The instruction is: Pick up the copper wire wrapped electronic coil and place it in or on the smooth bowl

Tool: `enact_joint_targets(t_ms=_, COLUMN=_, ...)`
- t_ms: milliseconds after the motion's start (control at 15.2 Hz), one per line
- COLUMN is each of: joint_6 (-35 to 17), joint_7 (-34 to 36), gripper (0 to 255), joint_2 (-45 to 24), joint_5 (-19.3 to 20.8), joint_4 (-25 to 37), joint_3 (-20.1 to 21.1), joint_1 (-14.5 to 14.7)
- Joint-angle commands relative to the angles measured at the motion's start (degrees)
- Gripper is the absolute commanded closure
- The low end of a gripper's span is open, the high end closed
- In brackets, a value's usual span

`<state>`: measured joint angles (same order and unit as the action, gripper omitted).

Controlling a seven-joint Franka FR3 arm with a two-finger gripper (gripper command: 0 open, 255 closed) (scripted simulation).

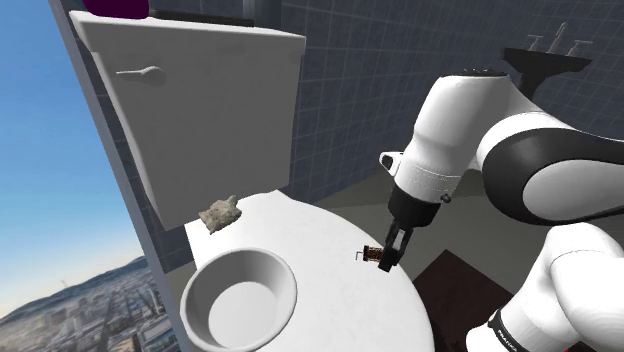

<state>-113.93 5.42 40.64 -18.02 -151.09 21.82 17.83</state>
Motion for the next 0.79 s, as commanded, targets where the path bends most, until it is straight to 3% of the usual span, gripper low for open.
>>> enact_joint_targets(t_ms=0, joint_6=1.88, joint_7=0.09, gripper=255, joint_2=0.61, joint_5=0.35, joint_4=1.24, joint_3=-0.45, joint_1=-0.08)
enact_joint_targets(t_ms=66, joint_6=2.53, joint_7=0.14, gripper=255, joint_2=0.75, joint_5=0.48, joint_4=1.76, joint_3=-0.6, joint_1=-0.12)
enact_joint_targets(t_ms=396, joint_6=-1.32, joint_7=4.76, gripper=255, joint_2=-11.31, joint_5=1.59, joint_4=10.82, joint_3=4.63, joint_1=-2.11)
enact_joint_targets(t_ms=726, joint_6=-3.44, joint_7=10.74, gripper=255, joint_2=-23.4, joint_5=5.67, joint_4=21.12, joint_3=9.79, joint_1=-4.41)
